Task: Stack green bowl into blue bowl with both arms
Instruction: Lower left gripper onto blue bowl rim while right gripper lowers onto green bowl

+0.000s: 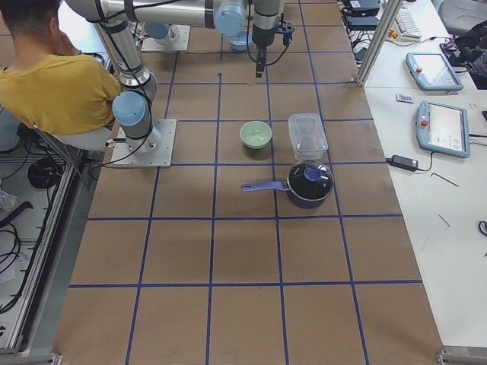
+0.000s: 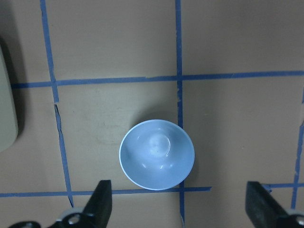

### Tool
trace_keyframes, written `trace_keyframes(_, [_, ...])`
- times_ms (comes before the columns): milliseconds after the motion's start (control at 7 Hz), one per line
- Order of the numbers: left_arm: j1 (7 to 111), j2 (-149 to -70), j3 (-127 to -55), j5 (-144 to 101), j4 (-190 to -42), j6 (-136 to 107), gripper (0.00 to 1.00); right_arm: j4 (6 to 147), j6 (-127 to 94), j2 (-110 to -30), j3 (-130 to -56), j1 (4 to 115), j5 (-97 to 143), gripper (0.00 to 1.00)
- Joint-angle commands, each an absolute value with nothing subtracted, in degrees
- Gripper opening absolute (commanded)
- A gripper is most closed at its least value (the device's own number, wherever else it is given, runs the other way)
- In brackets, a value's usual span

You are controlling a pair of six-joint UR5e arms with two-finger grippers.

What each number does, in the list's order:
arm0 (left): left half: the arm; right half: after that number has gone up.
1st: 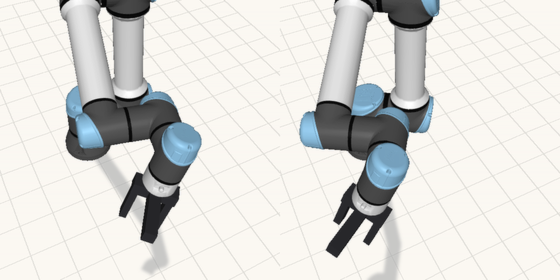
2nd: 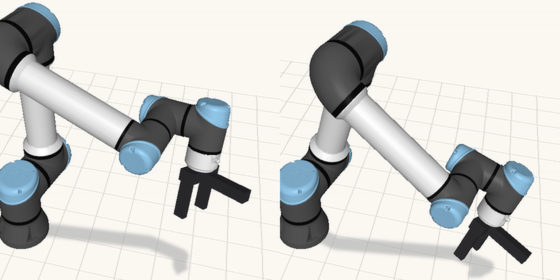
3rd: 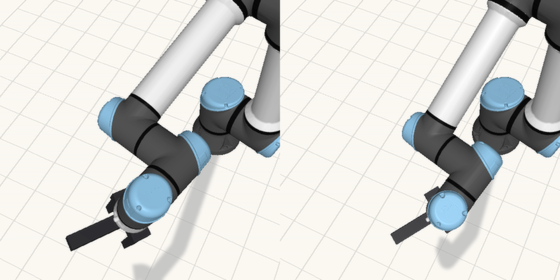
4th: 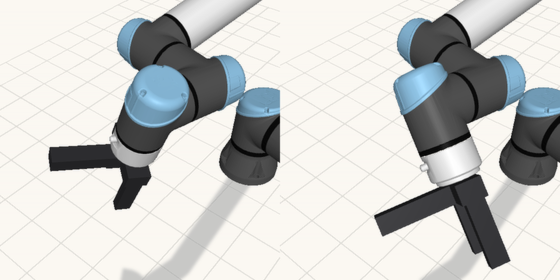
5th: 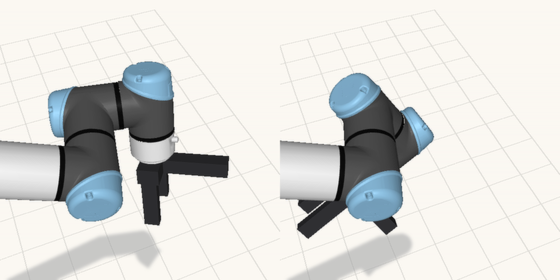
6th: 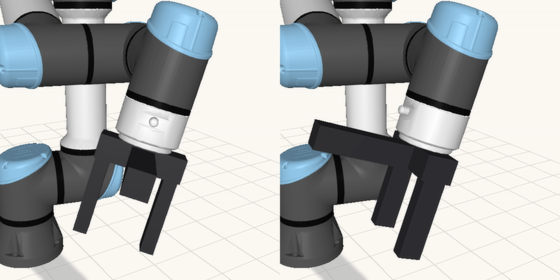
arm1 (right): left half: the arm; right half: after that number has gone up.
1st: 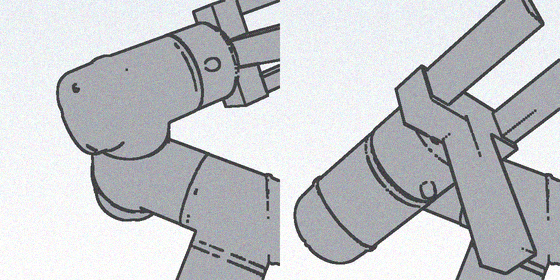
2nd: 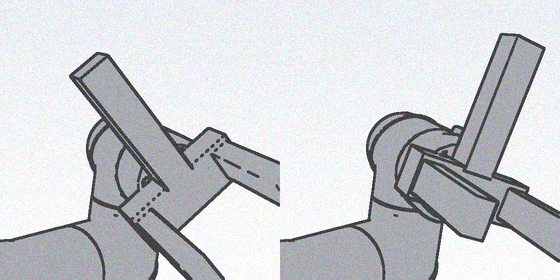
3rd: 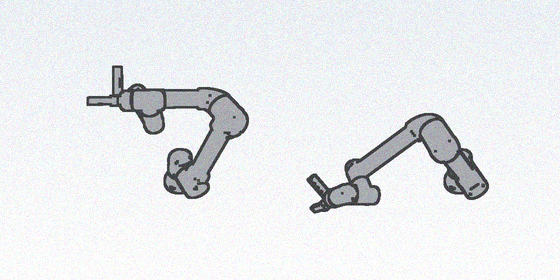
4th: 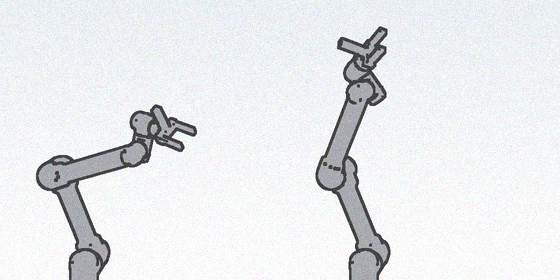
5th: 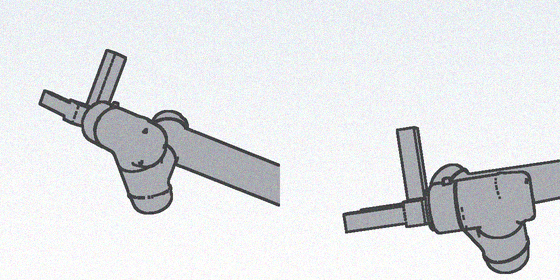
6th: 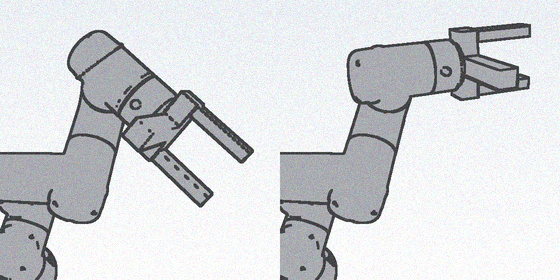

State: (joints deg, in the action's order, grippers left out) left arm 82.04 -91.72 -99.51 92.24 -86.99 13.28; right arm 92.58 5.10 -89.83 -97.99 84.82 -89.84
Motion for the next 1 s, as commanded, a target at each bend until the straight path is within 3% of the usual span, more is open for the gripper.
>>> trace_keyframes(0, [76.14, -91.58, -111.39, 92.02, -75.75, 18.88, 0.95, 103.82, 14.27, -89.74, -105.61, 84.02, -91.13, 1.0])
trace_keyframes(286, [74.01, -92.1, -123.08, 91.93, -64.05, 18.9, 0.95, 117.18, 29.31, -88.69, -113.69, 83.5, -91.41, 1.0])
trace_keyframes(429, [73.48, -93.41, -125.14, 91.76, -62.16, 18.81, 0.91, 120.29, 29.44, -87.9, -116.86, 83.41, -91.15, 1.0])
trace_keyframes(714, [73.04, -95.17, -126.29, 91.41, -61.88, 18.28, 0.64, 124.35, 39.13, -85.27, -118.65, 80.96, -91.32, 1.0])
trace_keyframes(857, [73.04, -95.79, -125.95, 91.23, -61.79, 17.85, 0.4, 124.28, 43.98, -84.12, -119.52, 79.38, -91.06, 1.0])
